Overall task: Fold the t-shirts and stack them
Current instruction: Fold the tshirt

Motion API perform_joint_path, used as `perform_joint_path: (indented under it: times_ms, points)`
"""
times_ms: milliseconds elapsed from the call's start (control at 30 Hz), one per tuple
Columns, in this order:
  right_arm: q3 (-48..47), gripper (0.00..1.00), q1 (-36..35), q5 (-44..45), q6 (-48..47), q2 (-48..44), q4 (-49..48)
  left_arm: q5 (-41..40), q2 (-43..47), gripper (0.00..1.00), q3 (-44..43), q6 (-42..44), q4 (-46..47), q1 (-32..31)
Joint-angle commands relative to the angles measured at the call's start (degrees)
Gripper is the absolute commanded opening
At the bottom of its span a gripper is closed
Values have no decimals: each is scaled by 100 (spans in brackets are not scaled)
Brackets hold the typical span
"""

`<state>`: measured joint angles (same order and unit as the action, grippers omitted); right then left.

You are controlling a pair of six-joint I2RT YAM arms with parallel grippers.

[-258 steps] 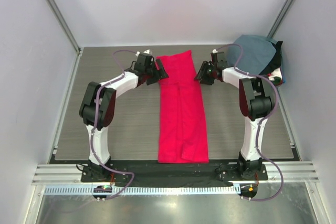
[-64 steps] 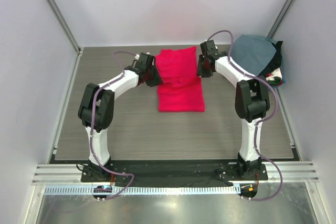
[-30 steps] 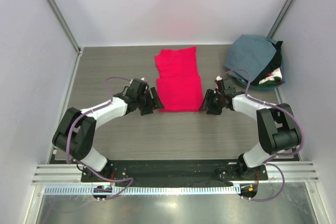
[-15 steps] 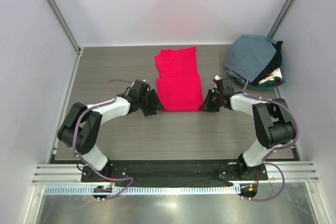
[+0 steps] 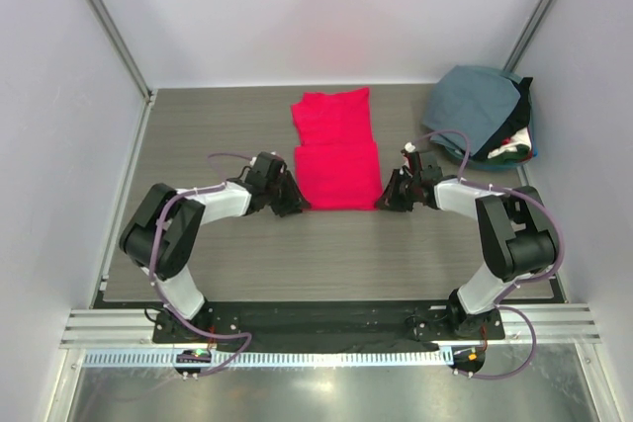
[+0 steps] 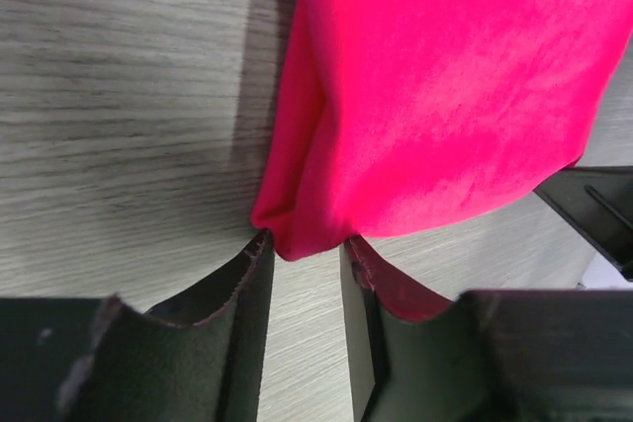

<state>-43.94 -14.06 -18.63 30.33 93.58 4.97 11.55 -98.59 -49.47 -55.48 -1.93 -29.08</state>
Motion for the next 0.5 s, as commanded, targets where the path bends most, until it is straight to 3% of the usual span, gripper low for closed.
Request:
perform_joint_path:
  times_ms: [0, 100, 200, 467]
  points:
    - [70, 1, -9, 44, -27, -208, -40, -302, -204, 33, -27, -24, 158, -10]
    - [70, 1, -17, 35, -27, -226, -40, -268, -354, 23, 77, -85, 376, -10]
    - [79, 1, -9, 0, -27, -261, -23, -188, -363, 0, 271, -182, 606, -36]
    - [167, 1, -26, -141, -115, -1192, 697, -329, 708, 0, 658, -33, 212, -203]
